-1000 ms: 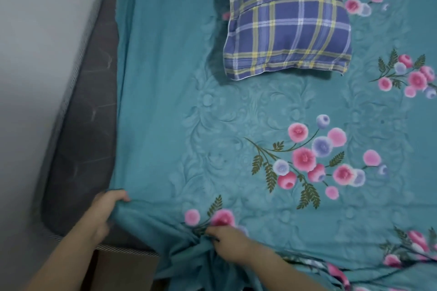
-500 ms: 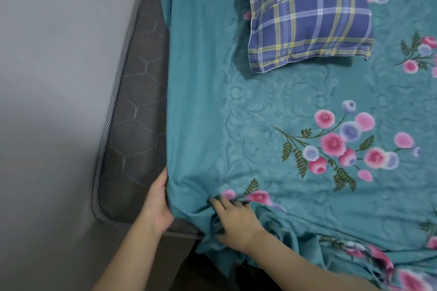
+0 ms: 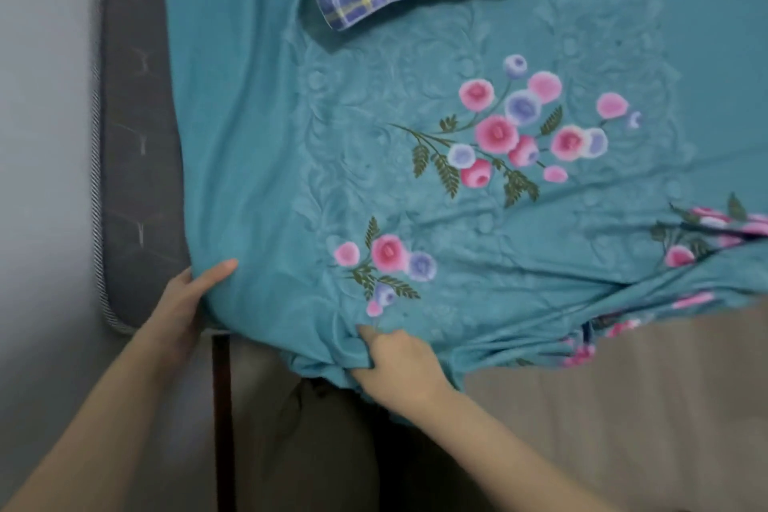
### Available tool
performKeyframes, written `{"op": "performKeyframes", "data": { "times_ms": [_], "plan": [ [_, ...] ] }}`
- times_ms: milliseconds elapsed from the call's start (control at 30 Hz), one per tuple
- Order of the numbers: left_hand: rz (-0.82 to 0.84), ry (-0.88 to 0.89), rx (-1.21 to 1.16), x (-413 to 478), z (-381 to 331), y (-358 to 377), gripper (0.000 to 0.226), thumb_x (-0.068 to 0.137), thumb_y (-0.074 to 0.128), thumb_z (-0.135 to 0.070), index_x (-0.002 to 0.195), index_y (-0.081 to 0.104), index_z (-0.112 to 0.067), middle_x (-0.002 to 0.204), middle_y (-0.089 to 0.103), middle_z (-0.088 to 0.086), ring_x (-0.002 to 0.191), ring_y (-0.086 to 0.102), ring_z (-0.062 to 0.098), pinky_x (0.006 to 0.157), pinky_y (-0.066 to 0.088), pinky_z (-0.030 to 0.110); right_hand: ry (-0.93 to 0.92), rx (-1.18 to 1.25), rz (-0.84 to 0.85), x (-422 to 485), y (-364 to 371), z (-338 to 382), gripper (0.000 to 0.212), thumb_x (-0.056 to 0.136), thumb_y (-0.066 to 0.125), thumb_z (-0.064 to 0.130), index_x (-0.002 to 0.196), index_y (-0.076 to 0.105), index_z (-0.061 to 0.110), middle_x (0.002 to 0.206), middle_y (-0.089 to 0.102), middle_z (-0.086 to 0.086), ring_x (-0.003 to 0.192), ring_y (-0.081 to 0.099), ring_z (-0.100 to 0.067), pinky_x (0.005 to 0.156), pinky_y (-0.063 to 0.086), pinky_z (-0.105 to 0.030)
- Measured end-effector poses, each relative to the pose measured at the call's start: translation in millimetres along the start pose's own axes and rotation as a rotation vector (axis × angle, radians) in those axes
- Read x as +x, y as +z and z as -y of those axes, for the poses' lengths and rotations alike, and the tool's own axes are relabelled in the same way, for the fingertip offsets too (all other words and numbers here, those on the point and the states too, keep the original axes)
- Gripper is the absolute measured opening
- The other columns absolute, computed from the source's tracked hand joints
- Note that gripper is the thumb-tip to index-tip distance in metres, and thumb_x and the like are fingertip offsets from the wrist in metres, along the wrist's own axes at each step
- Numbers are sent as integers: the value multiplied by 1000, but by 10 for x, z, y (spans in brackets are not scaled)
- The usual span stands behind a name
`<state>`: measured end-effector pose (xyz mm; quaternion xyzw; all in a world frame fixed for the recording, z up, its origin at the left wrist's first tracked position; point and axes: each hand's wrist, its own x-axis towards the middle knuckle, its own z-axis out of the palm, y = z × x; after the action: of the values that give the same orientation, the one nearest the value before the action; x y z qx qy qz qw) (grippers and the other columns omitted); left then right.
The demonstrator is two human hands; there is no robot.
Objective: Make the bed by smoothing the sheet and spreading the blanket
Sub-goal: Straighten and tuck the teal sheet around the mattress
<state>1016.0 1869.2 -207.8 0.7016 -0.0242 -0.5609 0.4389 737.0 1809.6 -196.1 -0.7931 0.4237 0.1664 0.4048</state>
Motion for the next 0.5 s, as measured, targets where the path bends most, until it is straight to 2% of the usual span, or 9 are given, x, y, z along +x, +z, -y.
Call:
{"op": "performKeyframes", "data": {
  "times_ms": [100, 167, 267, 367, 433, 500],
  "plan": [
    [103, -123, 188, -124, 190, -54, 73, 45, 92, -39, 109, 71, -12, 109, 73, 6, 99, 70, 24, 88, 52, 39, -19, 2, 119, -167, 328, -71, 56, 90, 47, 43, 144, 33, 31, 116, 64, -15, 106, 61, -36, 86, 49, -42],
    [115, -169, 346, -235, 278, -80, 83, 32, 95, -41, 106, 70, -11, 101, 75, 0, 93, 72, 18, 79, 54, 32, -5, 26, 217, -200, 509, -144, 59, 94, 47, 39, 148, 26, 28, 127, 58, -13, 113, 57, -35, 91, 47, -41],
    [37, -193, 460, -392, 342, -193, 67, 40, 96, -30, 100, 71, -12, 93, 76, -4, 86, 73, 15, 65, 55, 21, 73, 90, 250, -164, 658, -273, 65, 94, 51, 36, 151, 22, 25, 139, 46, -13, 125, 49, -33, 102, 43, -41],
    [-81, -174, 474, -489, 336, -382, 52, 51, 89, -26, 98, 72, -14, 88, 76, -7, 84, 71, 12, 69, 51, 24, 109, 161, 117, -54, 671, -291, 73, 86, 61, 43, 149, 28, 26, 140, 41, -10, 127, 43, -32, 103, 42, -42],
    [-88, -181, 432, -549, 279, -509, 46, 49, 87, -30, 91, 72, -17, 78, 75, -13, 75, 71, 6, 66, 49, 22, 49, 118, 26, 42, 674, -218, 79, 79, 66, 49, 146, 29, 30, 138, 38, -9, 125, 40, -32, 101, 43, -44],
    [-82, -165, 417, -605, 219, -625, 49, 45, 87, -35, 88, 72, -18, 80, 75, -13, 74, 71, 4, 66, 48, 21, 21, -20, -29, 142, 697, -121, 87, 72, 70, 55, 144, 26, 31, 136, 35, -9, 123, 37, -31, 97, 44, -45]
  ]
}}
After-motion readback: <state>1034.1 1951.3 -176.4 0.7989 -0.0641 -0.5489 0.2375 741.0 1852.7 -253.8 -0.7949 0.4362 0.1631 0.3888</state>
